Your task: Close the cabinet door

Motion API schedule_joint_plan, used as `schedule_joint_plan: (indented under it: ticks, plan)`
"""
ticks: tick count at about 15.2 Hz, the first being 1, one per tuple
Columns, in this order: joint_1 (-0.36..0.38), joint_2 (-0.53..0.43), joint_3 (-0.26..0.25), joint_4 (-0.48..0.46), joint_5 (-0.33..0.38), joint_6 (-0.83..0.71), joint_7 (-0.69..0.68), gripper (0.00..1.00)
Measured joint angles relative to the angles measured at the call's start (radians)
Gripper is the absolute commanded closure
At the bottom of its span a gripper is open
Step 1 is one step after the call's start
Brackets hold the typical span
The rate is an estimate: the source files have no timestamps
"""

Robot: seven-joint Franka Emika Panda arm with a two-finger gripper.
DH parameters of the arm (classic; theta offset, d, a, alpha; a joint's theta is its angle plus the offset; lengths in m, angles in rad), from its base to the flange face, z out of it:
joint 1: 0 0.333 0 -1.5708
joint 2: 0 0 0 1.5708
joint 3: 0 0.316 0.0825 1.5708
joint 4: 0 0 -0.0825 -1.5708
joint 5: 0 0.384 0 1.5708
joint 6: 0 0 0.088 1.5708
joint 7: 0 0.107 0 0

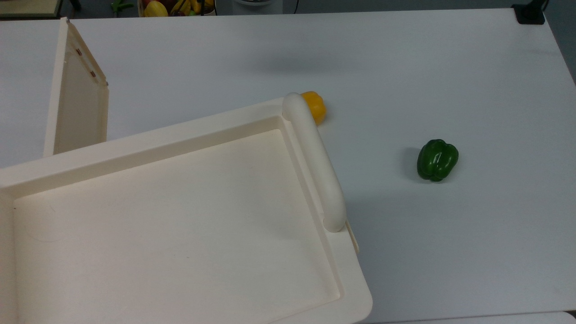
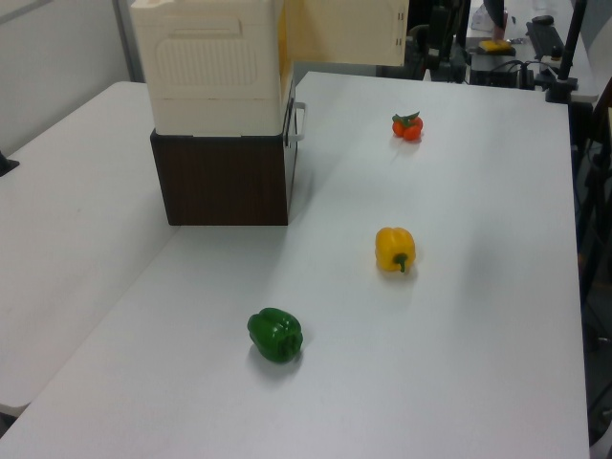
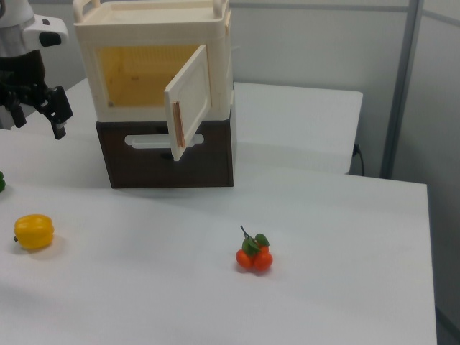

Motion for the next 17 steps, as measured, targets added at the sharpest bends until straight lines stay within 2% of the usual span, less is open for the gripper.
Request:
schedule_joint_plan:
  ticks: [2,4,7,11,12,17]
  plan:
    - [0.000,0.000,0.000,0.000,0.000,0.000,0.000,0.00]
    - [0.000,0.000,0.000,0.000,0.000,0.000,-0.003,0.06]
    - [0.000,0.000,-0.001,0.000,0.000,0.000,-0.014,0.41]
    - [0.000,0.000,-0.001,0.000,0.000,0.000,-0.018,0.92]
    - [0.000,0.000,-0.001,0.000,0.000,0.000,-0.018,1.00]
    - [-0.001,0.000,-0.002,0.000,0.013,0.002,-0.018,1.00]
